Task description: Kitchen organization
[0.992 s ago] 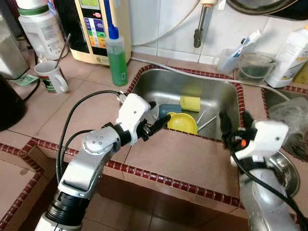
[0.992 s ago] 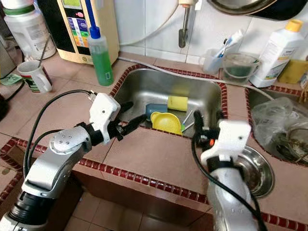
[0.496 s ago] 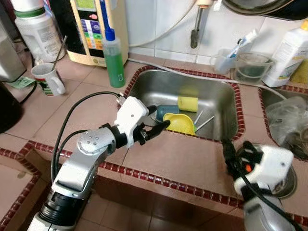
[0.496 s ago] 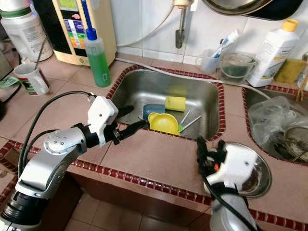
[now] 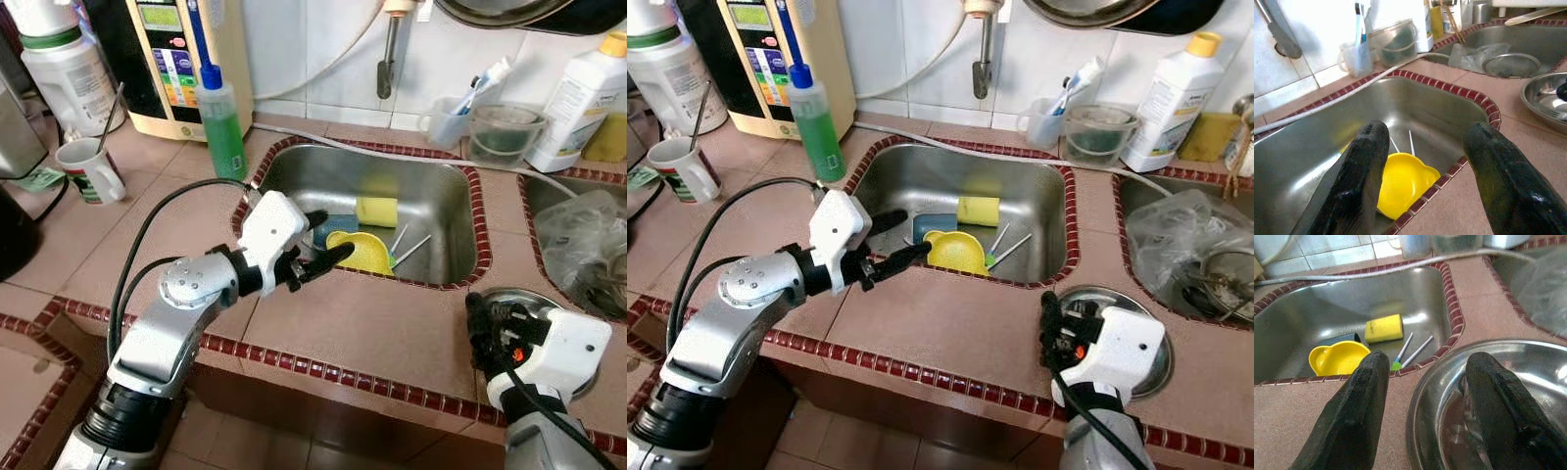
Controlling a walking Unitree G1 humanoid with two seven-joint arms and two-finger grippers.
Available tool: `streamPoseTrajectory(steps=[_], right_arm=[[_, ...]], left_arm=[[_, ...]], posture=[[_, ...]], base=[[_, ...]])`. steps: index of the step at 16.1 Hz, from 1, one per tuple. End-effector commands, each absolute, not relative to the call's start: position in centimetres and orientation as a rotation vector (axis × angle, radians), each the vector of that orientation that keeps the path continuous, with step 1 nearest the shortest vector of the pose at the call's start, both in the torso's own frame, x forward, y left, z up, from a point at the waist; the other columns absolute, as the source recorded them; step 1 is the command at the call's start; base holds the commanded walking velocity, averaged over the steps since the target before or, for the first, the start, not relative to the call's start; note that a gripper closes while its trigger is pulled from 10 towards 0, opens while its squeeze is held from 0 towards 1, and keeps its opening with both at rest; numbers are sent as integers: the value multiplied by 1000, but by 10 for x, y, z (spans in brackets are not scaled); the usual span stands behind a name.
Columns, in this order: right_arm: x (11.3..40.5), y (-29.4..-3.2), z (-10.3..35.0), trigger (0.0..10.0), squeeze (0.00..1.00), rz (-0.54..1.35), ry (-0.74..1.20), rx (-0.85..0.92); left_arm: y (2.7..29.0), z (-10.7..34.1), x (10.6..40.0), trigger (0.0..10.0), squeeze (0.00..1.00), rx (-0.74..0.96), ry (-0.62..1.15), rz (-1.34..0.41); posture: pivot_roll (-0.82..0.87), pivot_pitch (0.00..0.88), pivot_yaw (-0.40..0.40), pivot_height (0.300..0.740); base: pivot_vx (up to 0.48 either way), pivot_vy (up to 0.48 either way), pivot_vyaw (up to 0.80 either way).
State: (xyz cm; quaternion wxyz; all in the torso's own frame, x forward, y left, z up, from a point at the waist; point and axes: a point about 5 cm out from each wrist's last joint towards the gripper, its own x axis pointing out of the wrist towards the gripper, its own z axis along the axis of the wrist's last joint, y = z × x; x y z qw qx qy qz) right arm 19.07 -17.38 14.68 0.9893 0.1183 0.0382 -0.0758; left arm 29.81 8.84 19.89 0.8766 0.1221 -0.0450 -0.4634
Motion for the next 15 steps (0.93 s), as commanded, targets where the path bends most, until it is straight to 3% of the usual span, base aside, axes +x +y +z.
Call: streamPoseTrajectory(steps=[1,8,15], right_arm=[[196,-172,146,10000,0,-157,90,301],[225,-167,154,10000,0,-74,103,422],[213,-170,161,10000,0,-185,61,431]], left_arm=[[87,199,298,10000,0,266,-95,-984],[86,202,295,10000,0,266,-108,-976],[86,201,294,10000,0,263,-114,-963]], posture=[[-103,88,62,740],[-75,80,44,740],[-75,80,35,740]], base=[[0,0,0],[0,0,0],[0,0,0]])
